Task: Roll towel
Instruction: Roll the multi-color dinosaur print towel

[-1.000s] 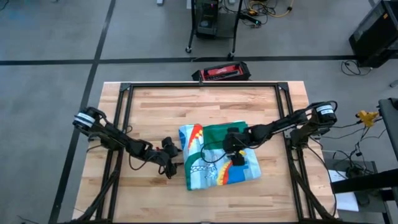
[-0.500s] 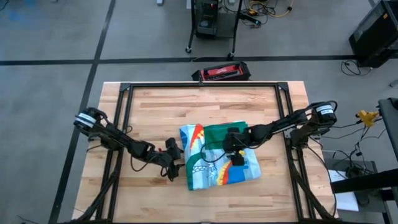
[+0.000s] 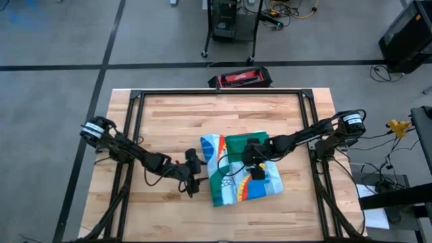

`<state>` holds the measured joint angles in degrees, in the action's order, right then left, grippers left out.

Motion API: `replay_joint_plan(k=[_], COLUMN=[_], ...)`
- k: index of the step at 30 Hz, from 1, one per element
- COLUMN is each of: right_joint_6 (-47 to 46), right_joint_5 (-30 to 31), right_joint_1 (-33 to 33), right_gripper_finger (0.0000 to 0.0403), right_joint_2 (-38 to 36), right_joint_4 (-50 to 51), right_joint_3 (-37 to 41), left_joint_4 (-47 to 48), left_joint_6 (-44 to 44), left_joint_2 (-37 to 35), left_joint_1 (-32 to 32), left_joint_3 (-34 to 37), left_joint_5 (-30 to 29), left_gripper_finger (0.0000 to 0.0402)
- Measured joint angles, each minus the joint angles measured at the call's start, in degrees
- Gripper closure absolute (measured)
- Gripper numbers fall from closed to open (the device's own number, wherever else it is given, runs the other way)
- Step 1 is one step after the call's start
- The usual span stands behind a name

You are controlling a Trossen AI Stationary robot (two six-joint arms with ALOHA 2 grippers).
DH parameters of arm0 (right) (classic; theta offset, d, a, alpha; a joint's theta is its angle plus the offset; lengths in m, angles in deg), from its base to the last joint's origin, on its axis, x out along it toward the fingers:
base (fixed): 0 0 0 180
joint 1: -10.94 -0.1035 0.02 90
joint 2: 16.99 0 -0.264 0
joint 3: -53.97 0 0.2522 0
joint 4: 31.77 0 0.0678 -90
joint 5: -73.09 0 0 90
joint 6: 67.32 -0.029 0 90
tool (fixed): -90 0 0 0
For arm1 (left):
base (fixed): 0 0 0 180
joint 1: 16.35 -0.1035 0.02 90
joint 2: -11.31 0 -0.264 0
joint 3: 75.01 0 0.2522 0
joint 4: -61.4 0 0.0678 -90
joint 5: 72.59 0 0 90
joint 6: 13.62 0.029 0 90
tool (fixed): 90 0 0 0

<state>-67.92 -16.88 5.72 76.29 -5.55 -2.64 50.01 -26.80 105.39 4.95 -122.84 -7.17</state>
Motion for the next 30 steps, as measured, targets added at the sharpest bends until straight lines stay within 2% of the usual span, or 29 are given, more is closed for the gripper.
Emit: replay_joint_plan(k=[9, 21, 26, 30], right_joint_6=[0.0, 0.0, -0.3, -0.3], right_joint_5=[0.0, 0.0, 0.1, 0.1], right_joint_1=[0.0, 0.0, 0.0, 0.0], right_gripper_finger=[0.0087, 0.0086, 0.0086, 0.0089], right_joint_2=[0.1, 0.1, 0.1, 0.1], right_joint_4=[-1.1, -1.4, -1.8, -2.0], right_joint_3=[0.0, 0.1, 0.1, 0.1], left_joint_4=[-0.7, -8.9, -13.0, -14.8], left_joint_6=[0.9, 7.6, 8.7, 11.9], left_joint_2=[-0.1, 0.1, 3.1, 6.6], left_joint_1=[-2.9, -4.7, -5.9, -6.2], left_joint_3=[-1.0, -1.0, -1.3, -4.6], left_joint_5=[-0.9, -0.9, 0.3, 1.3], left_gripper_finger=[0.0125, 0.0125, 0.0125, 0.0125])
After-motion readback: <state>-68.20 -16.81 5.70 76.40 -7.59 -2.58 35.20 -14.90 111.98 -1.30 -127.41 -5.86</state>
